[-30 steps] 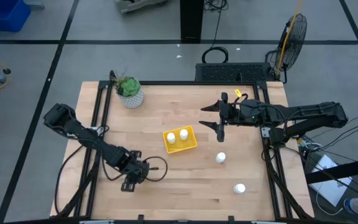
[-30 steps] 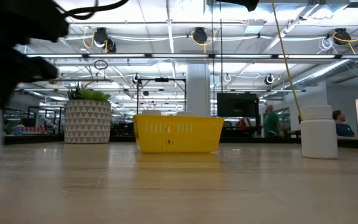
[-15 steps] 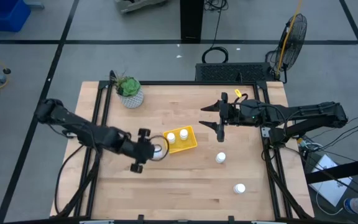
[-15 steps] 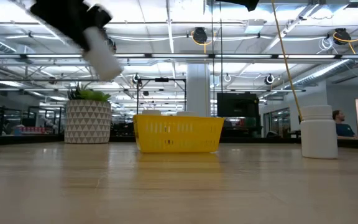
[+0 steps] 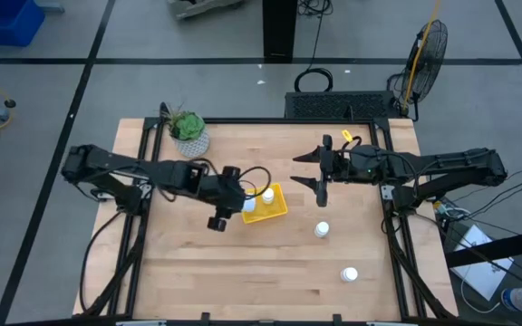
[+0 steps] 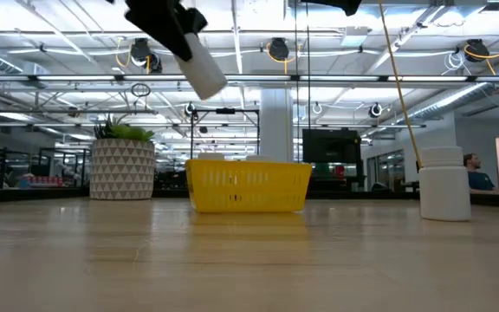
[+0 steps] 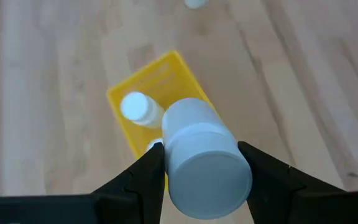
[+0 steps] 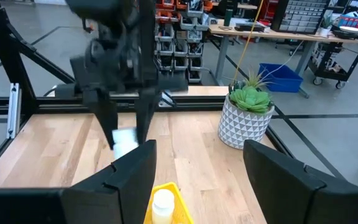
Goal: Pick and place pill bottles into a basket
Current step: Put the white medicine bottle into the yellow bin
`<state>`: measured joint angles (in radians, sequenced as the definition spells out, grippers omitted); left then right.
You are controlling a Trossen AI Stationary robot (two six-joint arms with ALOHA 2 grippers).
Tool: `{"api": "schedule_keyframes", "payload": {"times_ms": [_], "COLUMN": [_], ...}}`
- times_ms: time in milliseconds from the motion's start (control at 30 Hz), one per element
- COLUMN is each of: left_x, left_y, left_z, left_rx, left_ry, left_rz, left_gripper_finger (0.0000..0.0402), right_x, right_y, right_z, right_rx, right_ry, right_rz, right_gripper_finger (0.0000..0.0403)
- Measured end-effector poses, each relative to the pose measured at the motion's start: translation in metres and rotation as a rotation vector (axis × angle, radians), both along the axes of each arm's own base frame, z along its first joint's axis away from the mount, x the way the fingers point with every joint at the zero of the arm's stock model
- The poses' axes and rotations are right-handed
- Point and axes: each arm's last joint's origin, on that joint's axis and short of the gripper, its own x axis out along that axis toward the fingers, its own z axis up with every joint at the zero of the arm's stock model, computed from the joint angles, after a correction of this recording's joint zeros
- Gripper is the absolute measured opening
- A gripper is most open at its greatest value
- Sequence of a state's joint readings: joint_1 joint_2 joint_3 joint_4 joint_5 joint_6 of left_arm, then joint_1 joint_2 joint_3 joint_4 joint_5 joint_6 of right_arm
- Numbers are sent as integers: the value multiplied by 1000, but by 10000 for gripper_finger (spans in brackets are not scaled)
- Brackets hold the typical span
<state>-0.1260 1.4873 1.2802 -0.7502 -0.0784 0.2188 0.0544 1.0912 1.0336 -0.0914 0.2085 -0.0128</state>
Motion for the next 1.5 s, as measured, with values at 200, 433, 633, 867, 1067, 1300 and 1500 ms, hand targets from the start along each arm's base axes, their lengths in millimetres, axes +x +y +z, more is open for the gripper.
{"api": "schedule_keyframes", "payload": {"times_ms": [200,433,633,867,1067,1300,1500], "left_x": [16,27,29,29,26,26,27], "left_y": [12,18,17,16,15,25,29], "left_z": [-27,-54,-56,-56,-57,-57,-57], "left_rx": [0,9,-3,-56,-71,-71,-81], "left_ry": [153,259,262,265,288,292,284], "left_rz": [9,7,-12,-33,-38,-11,-19], "left_gripper_finger": [178,178,178,178,178,178,178], "right_x": [0,0,0,0,0,0,0], "right_y": [0,0,0,0,0,0,0], "right_z": [0,0,0,0,0,0,0], "right_rx": [0,-6,-7,-7,-7,-7,-7], "right_ry": [0,1,3,3,3,3,6], "right_rz": [0,1,2,2,2,2,2], "right_gripper_finger": [233,233,233,233,233,233,233]}}
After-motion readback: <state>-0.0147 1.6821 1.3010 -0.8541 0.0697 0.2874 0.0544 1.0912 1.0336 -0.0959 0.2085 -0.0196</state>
